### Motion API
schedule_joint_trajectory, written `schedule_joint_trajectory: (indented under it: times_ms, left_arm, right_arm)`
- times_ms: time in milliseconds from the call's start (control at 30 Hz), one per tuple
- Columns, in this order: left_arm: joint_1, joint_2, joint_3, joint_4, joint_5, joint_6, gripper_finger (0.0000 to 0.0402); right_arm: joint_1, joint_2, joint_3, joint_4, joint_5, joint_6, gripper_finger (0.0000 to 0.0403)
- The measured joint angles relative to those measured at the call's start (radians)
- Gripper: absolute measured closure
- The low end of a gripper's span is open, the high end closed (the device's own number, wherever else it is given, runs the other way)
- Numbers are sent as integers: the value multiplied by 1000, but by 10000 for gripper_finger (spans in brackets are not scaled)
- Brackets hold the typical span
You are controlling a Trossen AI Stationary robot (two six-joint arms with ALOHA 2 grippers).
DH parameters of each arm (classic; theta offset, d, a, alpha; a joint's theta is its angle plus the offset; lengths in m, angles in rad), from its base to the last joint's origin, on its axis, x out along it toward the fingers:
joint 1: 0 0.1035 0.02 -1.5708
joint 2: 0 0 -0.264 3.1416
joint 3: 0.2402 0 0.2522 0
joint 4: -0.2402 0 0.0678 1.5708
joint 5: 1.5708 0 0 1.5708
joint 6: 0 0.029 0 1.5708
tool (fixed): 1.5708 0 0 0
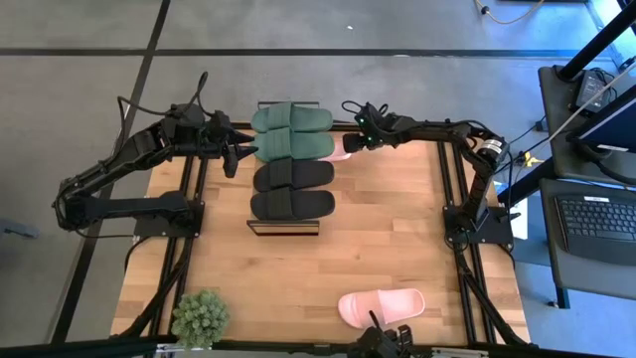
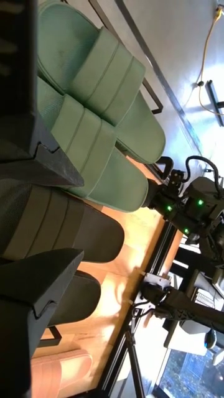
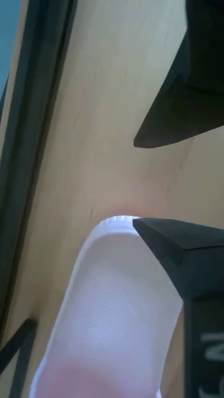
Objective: Pick and place slides into the shelf
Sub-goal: Put the right pink slipper underneath the shelf
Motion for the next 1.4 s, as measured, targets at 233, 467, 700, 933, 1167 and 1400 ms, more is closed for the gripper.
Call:
schedule_joint_trajectory:
  times_ms: [233, 467, 700, 933, 1167, 1400]
  left_arm:
    - [0, 0, 0, 0, 0, 0, 237]
    - [0, 0, 0, 0, 0, 0, 237]
    - [0, 0, 0, -1, 0, 1, 237]
    - [0, 0, 0, -1, 0, 1, 237]
    - [0, 0, 0, -1, 0, 1, 237]
    - [0, 0, 0, -7, 0, 1, 237]
  right_arm:
    - [-1, 10, 0, 8, 10, 1, 206]
    - [15, 58, -1, 17, 7, 13, 206]
    - [25, 89, -1, 46, -7, 31, 206]
    - [59, 90, -1, 125, -20, 34, 206]
    - [73, 91, -1, 172, -35, 60, 206]
    - [70, 89, -1, 177, -79, 97, 206]
